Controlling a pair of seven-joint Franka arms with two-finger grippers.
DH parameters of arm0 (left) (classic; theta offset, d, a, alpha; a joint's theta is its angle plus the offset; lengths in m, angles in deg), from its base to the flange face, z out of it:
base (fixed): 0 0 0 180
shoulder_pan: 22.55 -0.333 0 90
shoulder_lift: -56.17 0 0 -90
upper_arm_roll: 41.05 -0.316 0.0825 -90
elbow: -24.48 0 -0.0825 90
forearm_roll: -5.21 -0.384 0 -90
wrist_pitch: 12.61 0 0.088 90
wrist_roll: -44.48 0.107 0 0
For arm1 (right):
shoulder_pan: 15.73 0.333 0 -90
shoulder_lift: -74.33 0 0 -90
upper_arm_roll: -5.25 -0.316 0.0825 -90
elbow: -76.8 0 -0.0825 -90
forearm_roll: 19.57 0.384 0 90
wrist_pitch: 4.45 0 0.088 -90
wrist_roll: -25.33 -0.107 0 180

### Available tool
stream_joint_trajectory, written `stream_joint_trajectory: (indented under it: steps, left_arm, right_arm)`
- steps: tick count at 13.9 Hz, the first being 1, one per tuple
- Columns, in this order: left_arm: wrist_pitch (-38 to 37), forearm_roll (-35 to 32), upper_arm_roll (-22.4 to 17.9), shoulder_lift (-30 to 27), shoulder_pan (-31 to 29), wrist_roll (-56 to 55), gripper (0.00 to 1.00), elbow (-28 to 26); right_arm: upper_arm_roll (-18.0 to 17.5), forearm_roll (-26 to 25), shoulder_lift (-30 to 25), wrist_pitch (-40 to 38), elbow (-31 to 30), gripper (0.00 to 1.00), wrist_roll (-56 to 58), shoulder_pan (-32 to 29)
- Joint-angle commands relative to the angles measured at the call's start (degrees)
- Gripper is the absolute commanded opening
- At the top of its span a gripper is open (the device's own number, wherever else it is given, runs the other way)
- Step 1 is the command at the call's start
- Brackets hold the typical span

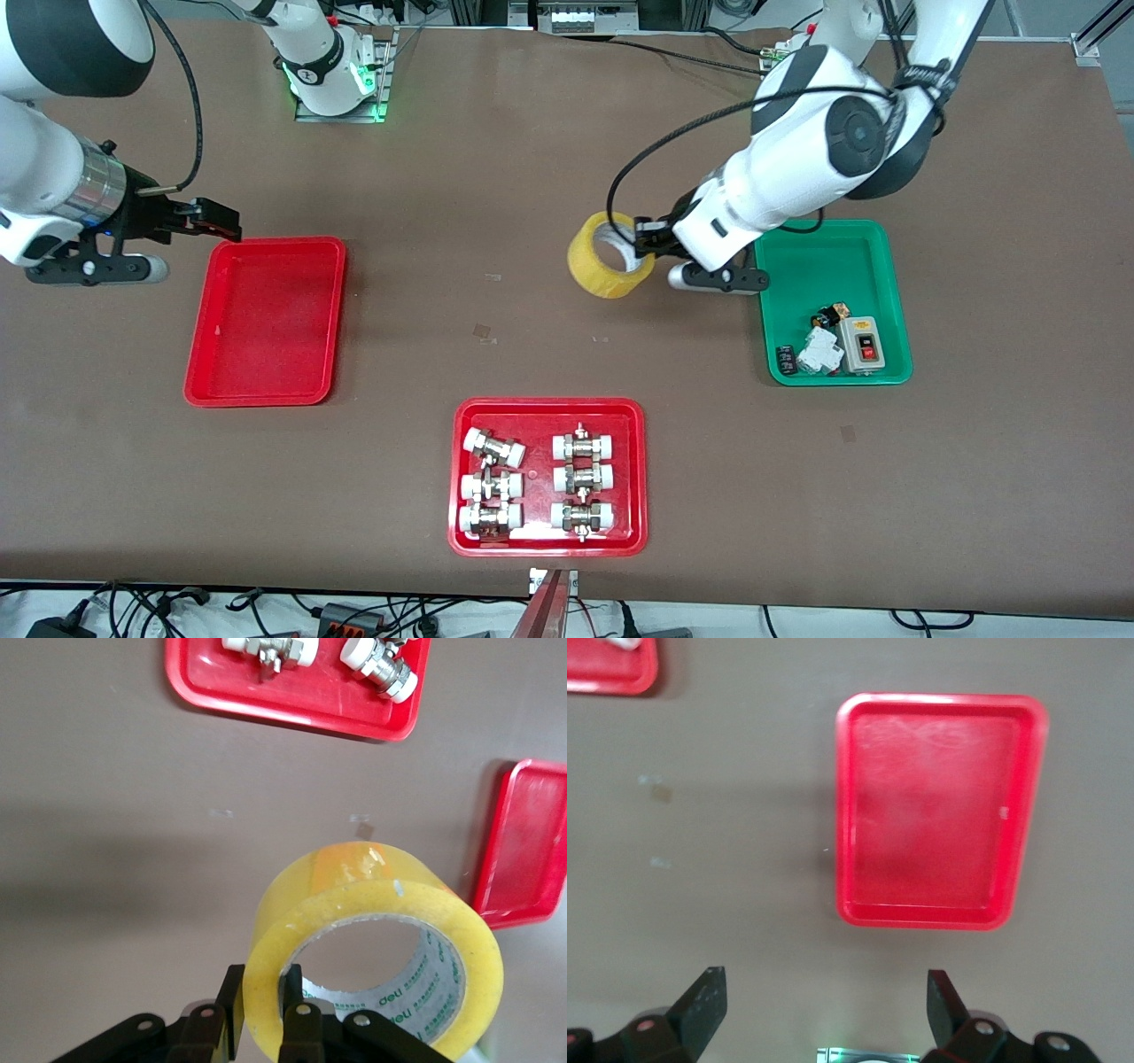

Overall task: Left arm passes tape to right arm into tray
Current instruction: 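Lift the tape with the left gripper while the right gripper reaches toward it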

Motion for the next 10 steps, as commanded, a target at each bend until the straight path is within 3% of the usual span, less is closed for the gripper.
stream_joint_trajectory:
  steps: [1, 3, 7, 10]
  left_arm:
    - [-0.48, 0.22, 0.13, 8.17, 2.67, -6.11, 0.0, 9.14]
    - [0.57, 0.3, 0.13, 13.62, 5.64, -2.44, 0.0, 14.48]
    - [1.8, 1.09, 0.04, 22.33, 10.48, -8.29, 0.0, 22.59]
    - [4.0, 0.92, -0.49, 24.1, 12.25, -9.8, 0.0, 22.95]
  right_arm:
    - [0.23, 5.09, 1.25, -1.41, 0.47, 1.0, 7.08, -1.58]
    - [0.31, 13.24, 2.92, -1.24, 0.65, 1.0, 9.47, -2.28]
    - [-0.12, 29.33, 8.1, 1.74, 0.73, 1.0, 9.83, -2.03]
    - [-0.3, 38.13, 11.61, 6.83, 0.73, 1.0, 10.0, 0.43]
